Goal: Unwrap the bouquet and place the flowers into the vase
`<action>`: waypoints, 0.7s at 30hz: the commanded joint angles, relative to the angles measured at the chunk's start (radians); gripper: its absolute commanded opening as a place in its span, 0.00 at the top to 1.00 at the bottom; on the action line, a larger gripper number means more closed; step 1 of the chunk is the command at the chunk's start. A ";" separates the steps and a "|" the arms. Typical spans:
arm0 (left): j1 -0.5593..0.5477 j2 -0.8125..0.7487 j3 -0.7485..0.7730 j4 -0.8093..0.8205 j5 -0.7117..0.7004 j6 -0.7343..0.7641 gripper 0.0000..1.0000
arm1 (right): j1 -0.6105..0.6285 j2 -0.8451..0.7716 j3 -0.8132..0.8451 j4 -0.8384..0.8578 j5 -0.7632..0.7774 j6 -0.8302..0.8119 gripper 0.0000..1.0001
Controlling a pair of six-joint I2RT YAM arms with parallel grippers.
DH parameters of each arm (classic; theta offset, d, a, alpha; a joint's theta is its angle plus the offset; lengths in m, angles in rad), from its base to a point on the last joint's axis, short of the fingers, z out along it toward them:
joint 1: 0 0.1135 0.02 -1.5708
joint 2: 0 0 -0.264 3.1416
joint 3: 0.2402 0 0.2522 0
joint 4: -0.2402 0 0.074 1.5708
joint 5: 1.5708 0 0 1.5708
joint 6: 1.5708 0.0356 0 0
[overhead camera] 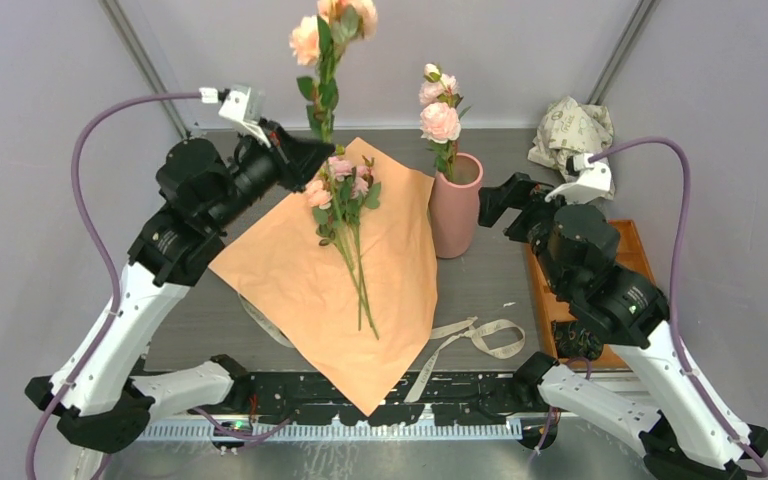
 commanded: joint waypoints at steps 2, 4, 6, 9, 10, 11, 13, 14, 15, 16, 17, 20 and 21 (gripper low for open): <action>-0.001 0.114 0.150 0.498 0.244 -0.056 1.00 | -0.001 -0.088 -0.027 0.069 0.014 -0.018 0.01; -0.013 0.197 0.247 0.561 0.281 -0.078 1.00 | -0.001 -0.118 -0.037 0.065 0.024 -0.028 0.01; -0.034 0.292 0.345 0.609 0.301 -0.089 1.00 | -0.002 -0.145 -0.045 0.054 0.039 -0.035 0.01; -0.068 0.458 0.486 0.660 0.310 -0.089 1.00 | -0.001 -0.184 -0.056 0.031 0.064 -0.040 0.01; -0.074 0.512 0.533 0.676 0.318 -0.097 1.00 | -0.001 -0.196 -0.058 0.021 0.071 -0.043 0.01; -0.078 0.559 0.582 0.683 0.324 -0.107 1.00 | -0.001 -0.210 -0.059 0.012 0.080 -0.046 0.01; -0.086 0.650 0.670 0.686 0.337 -0.119 1.00 | -0.001 -0.236 -0.062 -0.006 0.094 -0.055 0.01; -0.092 0.684 0.705 0.681 0.340 -0.119 1.00 | -0.002 -0.245 -0.064 -0.012 0.096 -0.058 0.01; -0.093 0.716 0.730 0.678 0.339 -0.115 1.00 | -0.002 -0.253 -0.066 -0.017 0.098 -0.063 0.01; -0.094 0.739 0.748 0.676 0.340 -0.108 1.00 | -0.001 -0.261 -0.068 -0.020 0.100 -0.068 0.01; -0.094 0.763 0.767 0.671 0.339 -0.095 1.00 | -0.001 -0.268 -0.071 -0.022 0.101 -0.074 0.01; -0.094 0.835 0.860 0.618 0.347 -0.054 1.00 | -0.001 -0.281 -0.074 -0.020 0.104 -0.087 0.01; -0.094 0.859 0.895 0.593 0.350 -0.039 1.00 | -0.001 -0.281 -0.074 -0.021 0.106 -0.093 0.00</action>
